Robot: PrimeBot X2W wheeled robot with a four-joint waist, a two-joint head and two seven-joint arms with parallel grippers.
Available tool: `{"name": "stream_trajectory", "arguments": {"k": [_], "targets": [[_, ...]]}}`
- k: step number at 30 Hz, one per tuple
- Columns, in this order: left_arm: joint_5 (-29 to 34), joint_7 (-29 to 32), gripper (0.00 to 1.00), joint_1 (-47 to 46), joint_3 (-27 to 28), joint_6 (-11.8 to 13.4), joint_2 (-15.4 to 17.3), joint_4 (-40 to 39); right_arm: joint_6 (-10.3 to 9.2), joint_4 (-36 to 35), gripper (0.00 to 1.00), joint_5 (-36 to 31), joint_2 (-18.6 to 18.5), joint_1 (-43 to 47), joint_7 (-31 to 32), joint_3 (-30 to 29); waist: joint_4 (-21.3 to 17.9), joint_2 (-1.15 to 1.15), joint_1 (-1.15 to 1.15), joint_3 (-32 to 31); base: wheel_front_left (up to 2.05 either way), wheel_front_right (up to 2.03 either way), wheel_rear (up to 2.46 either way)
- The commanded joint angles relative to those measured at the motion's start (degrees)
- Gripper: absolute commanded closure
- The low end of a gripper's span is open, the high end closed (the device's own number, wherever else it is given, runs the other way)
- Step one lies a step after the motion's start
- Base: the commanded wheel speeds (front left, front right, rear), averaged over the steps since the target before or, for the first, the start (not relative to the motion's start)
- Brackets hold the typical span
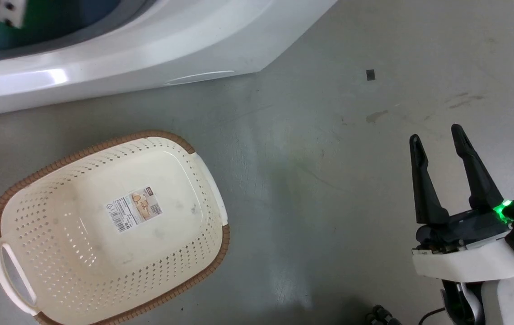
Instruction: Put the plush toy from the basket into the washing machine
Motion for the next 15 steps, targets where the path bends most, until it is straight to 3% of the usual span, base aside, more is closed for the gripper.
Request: {"name": "stream_trajectory", "arguments": {"k": [1, 7, 13, 14, 15], "targets": [[-4.05, 1.84, 1.0, -1.34, -3.86, -0.21, 0.36, 1.23, -0.05, -0.36, 0.0, 0.62, -0.01, -1.11, -0.24, 0.23, -0.04, 0.0, -0.01, 0.63, 0.0, 0.0, 0.0], [-17.71, 5.57, 1.0, -4.18, -12.58, -0.23, 3.3, 2.0, -0.05, -0.22, 0.0, 0.82, -0.01, -1.49, -0.24, 0.62, -0.09, 0.0, -0.01, 1.62, 0.0, 0.0, 0.0], [-23.18, 3.66, 1.0, -5.09, -17.15, -0.23, 5.2, 2.05, -0.05, 0.46, 0.0, 0.76, -0.01, -1.74, -0.24, 0.64, 0.2, 0.0, -0.01, 0.97, 0.0, 0.0, 0.0], [-23.61, 2.57, 0.53, -5.13, -17.67, -0.23, 5.35, 2.32, -0.05, 0.62, 0.0, 0.62, -0.01, -1.82, -0.24, 0.67, 0.32, 0.0, -0.01, 0.62, 0.0, 0.0, 0.0], [-23.88, 1.49, 0.0, -5.08, -18.11, -0.23, 5.39, 2.74, -0.05, 0.6, 0.0, -0.06, -0.01, -1.95, -0.24, 0.74, 0.46, 0.0, -0.01, 0.18, 0.0, 0.0, 0.0]]}}
